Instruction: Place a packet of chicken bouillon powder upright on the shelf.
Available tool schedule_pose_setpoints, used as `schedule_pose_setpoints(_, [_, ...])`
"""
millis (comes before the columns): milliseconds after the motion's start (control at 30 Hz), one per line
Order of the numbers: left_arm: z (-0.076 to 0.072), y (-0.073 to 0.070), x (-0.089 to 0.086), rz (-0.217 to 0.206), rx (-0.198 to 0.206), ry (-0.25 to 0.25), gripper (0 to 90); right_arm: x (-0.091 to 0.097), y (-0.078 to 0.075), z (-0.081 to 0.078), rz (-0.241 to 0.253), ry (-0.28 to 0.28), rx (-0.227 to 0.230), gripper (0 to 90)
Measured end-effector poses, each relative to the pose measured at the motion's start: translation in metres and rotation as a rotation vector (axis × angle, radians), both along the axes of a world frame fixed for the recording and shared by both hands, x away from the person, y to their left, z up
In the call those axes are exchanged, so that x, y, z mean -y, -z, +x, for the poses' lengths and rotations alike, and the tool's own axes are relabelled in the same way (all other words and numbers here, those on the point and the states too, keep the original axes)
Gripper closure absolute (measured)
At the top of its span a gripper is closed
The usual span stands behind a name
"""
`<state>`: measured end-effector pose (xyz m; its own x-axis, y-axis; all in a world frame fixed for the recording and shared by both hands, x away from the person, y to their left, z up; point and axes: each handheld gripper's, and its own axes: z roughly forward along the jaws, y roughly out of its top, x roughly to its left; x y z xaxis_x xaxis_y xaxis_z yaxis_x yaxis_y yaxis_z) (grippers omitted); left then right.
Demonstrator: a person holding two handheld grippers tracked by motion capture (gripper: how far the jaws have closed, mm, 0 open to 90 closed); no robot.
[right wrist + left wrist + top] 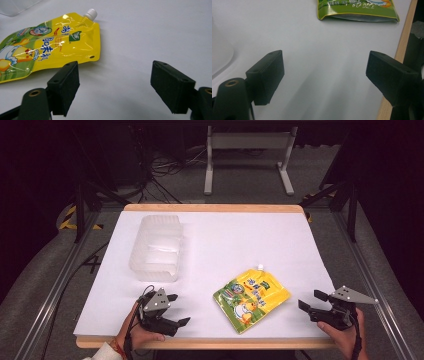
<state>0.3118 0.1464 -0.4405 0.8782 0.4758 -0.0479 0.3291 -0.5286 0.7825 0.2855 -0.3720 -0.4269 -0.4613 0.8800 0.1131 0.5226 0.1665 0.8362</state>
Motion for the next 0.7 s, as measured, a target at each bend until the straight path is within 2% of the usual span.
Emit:
schedule_pose_setpoints(133, [-0.001, 0.0, 0.003, 0.01, 0.0, 0.018, 15.7, 0.001, 0.0, -0.002, 0.019, -0.014, -0.008, 24.9])
schedule_pose_setpoints(267, [-0.001, 0.001, 0.003, 0.017, -0.001, 0.024, 15.7, -0.003, 0.001, -0.003, 0.014, -0.038, -0.019, 25.9])
schedule_pose_setpoints(400, [0.0, 0.001, 0.003, 0.009, -0.005, 0.022, 16.0, -0.009, 0.004, -0.003, 0.015, -0.061, -0.051, 26.4])
schedule_pose_setpoints(467, [0.0, 0.001, 0.005, 0.013, -0.008, 0.018, 16.3, -0.012, 0.006, -0.002, 0.045, -0.068, -0.071, 27.6])
schedule_pose_setpoints(533, [0.0, 0.001, 0.007, 0.013, -0.004, 0.023, 16.3, -0.019, 0.009, 0.001, 0.082, -0.08, -0.116, 28.0])
schedule_pose_setpoints(600, [0.0, 0.0, 0.01, 0.008, -0.003, 0.03, 16.3, -0.03, 0.012, 0.002, 0.108, -0.123, -0.155, 27.5])
schedule_pose_setpoints(700, [0.001, 0.001, 0.013, 0.012, -0.005, 0.042, 16.3, -0.044, 0.014, 0.004, 0.149, -0.166, -0.19, 26.6])
